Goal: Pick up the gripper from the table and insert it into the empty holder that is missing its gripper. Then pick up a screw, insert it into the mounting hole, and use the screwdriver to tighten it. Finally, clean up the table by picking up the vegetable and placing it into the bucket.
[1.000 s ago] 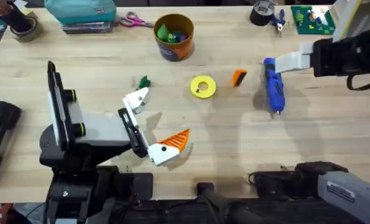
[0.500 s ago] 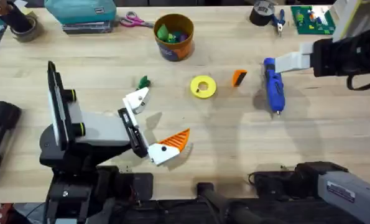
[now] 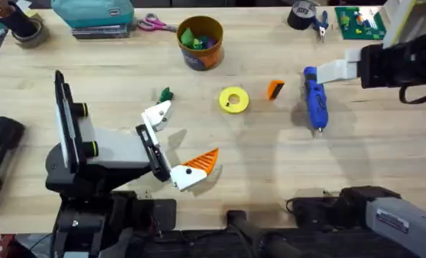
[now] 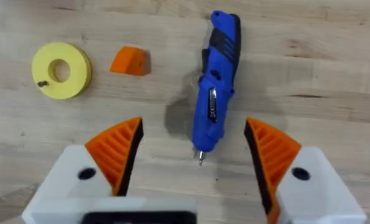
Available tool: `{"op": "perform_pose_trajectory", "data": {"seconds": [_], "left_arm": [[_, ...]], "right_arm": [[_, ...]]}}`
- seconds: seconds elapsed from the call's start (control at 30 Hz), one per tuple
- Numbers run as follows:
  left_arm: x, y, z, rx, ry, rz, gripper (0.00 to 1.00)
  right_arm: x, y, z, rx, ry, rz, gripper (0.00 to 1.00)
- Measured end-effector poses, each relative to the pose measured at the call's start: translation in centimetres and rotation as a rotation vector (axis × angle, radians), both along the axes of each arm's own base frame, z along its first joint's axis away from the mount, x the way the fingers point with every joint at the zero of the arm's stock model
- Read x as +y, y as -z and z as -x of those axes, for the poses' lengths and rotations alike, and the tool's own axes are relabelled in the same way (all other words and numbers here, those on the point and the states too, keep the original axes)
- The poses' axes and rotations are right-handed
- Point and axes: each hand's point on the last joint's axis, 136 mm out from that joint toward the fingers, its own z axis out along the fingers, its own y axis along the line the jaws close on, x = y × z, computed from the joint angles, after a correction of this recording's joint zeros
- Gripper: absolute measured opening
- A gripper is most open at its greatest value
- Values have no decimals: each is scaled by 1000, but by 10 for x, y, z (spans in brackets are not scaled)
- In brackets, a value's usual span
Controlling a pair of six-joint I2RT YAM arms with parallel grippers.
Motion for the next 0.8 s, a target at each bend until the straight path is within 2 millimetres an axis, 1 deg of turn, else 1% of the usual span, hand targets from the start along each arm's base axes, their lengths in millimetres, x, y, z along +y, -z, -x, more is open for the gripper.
{"op": "perform_pose_trajectory", "data": {"seconds": [0.17, 0.27, 0.43, 0.5, 0.53, 0.57, 0.8], "left_arm": [[0, 0, 0, 0, 0, 0, 986], [0, 0, 0, 0, 0, 0, 986], [0, 0, 0, 0, 0, 0, 985], [0, 0, 0, 1, 0, 1, 985], [0, 0, 0, 2, 0, 1, 985], [0, 0, 0, 2, 0, 1, 986], [0, 0, 0, 2, -1, 1, 986]], "right_arm": [[0, 0, 0, 2, 11, -6, 998], [4, 3, 7, 32, 25, -20, 998], [23, 4, 15, 75, 7, -44, 998], [32, 2, 15, 96, -2, -50, 998], [36, 0, 14, 108, -6, -53, 998], [47, 0, 9, 148, -17, -51, 998], [78, -1, -17, 195, -51, -49, 998]]}}
